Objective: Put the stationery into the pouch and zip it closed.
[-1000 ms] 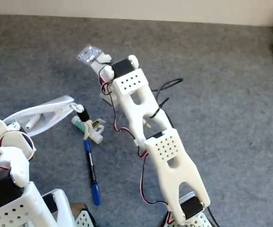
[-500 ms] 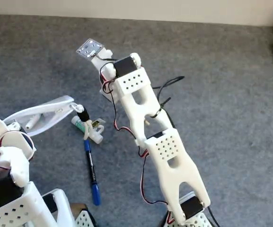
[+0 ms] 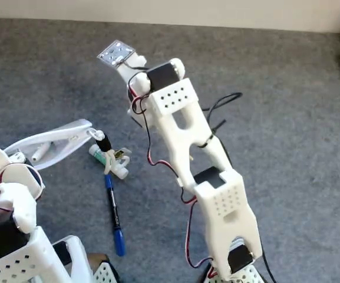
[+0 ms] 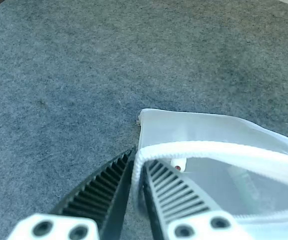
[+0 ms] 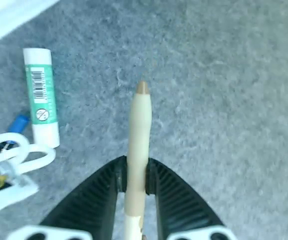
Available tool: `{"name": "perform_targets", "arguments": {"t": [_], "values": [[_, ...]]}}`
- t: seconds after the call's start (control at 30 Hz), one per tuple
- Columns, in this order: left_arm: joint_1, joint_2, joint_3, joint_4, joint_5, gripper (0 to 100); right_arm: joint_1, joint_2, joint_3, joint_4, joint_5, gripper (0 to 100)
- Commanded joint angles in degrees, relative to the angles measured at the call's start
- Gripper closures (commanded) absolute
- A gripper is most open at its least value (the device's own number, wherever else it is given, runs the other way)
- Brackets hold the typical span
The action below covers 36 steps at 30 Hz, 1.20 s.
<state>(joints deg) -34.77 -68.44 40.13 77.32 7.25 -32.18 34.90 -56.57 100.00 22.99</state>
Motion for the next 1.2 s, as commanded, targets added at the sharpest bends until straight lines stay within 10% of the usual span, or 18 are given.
{"name": "perform_targets", "arguments": {"t": [0.0, 0.53, 1.17], "values": [[-0.2, 0.7, 0.0, -1.2, -0.4, 99, -1.7, -8.1, 1.8, 1.2, -1.6, 99.5], [-0.4, 0.7, 0.0, -1.2, -0.4, 99, -10.3, -33.2, 30.2, -4.1, -1.6, 99.5], [-0.5, 0.7, 0.1, -1.2, -0.5, 99, -12.2, -67.4, 73.5, -40.1, -3.8, 99.5]]}}
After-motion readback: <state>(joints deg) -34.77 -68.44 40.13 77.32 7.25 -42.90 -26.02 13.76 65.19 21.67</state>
